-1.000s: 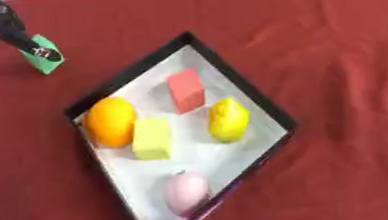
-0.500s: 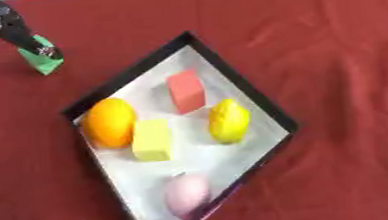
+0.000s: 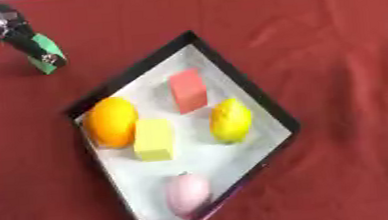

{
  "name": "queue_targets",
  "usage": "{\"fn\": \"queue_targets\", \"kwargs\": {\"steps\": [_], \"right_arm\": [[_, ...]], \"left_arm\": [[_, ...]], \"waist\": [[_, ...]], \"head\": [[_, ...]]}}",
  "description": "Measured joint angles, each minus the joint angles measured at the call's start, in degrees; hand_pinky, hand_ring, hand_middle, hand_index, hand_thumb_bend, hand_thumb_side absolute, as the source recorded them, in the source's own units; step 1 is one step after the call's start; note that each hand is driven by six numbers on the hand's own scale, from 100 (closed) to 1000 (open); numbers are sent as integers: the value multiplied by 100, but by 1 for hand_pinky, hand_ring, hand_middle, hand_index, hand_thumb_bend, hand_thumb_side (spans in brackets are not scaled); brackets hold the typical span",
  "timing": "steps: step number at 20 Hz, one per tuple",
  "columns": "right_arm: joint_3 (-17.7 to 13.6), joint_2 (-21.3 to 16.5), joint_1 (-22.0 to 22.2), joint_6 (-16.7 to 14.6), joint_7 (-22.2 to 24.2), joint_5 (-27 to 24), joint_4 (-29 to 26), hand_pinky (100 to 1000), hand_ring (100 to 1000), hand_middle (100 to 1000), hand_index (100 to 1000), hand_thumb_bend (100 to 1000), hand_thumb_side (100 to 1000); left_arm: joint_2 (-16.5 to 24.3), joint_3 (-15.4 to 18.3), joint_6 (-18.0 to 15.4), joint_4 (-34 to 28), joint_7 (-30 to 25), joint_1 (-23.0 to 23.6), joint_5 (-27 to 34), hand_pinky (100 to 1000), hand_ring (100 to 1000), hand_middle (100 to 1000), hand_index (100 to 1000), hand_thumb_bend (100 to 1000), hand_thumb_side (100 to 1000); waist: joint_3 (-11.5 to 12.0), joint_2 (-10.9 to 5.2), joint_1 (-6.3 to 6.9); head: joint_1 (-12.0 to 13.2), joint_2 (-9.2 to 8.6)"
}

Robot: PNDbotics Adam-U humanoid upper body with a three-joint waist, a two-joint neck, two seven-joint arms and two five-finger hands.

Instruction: Pick up objects on the table and place them in the box.

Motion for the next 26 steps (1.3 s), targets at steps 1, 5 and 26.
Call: {"fn": "queue_targets", "kwargs": {"steps": [1,5,26], "right_arm": [[0,1,0,2,2,8,0,941,730,785,830,100,542],[1,30,13,12,12,32,0,942,730,785,830,100,542],[2,44,46,36,37,79,0,945,733,788,833,100,540]], "left_arm": [[0,3,0,0,0,0,11,892,887,775,753,615,356],[0,14,3,0,1,1,104,890,884,773,749,610,332],[3,14,80,6,-90,2,148,861,850,737,607,334,100]], "waist": [[0,0,-1],[1,0,-6],[11,0,-23]], "head": [[3,-1],[10,-2],[46,-44]]}}
